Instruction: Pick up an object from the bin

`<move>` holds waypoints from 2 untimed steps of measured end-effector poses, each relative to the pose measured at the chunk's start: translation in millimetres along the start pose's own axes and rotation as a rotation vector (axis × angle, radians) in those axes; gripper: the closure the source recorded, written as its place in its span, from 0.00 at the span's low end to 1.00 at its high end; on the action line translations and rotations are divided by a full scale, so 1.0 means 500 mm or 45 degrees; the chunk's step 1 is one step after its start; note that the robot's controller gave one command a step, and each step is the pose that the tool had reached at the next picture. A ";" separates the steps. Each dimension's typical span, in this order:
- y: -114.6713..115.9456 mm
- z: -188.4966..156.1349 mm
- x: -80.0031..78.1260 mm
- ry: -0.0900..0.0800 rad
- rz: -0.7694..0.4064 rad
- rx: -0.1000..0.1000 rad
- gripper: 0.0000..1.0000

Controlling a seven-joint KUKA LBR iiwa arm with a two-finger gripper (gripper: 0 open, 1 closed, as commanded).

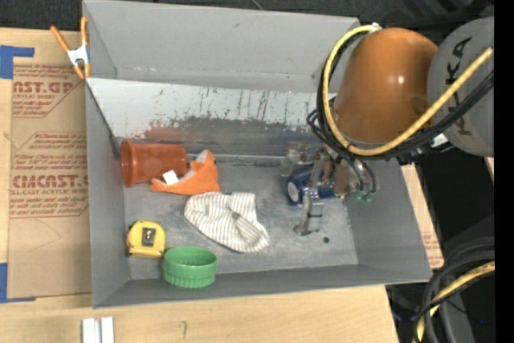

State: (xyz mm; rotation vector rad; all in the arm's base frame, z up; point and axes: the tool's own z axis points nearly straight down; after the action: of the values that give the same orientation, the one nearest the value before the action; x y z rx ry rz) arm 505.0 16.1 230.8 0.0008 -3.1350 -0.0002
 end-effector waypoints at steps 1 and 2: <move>0.000 -0.009 -0.003 -0.010 0.001 0.000 0.00; 0.074 0.054 0.009 -0.015 -0.094 0.001 0.00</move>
Offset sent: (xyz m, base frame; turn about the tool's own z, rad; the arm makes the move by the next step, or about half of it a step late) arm -0.0167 0.0976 -0.0781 -0.1944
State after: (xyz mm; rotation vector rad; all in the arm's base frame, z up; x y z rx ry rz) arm 500.4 53.0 203.7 0.1166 -3.1450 0.0011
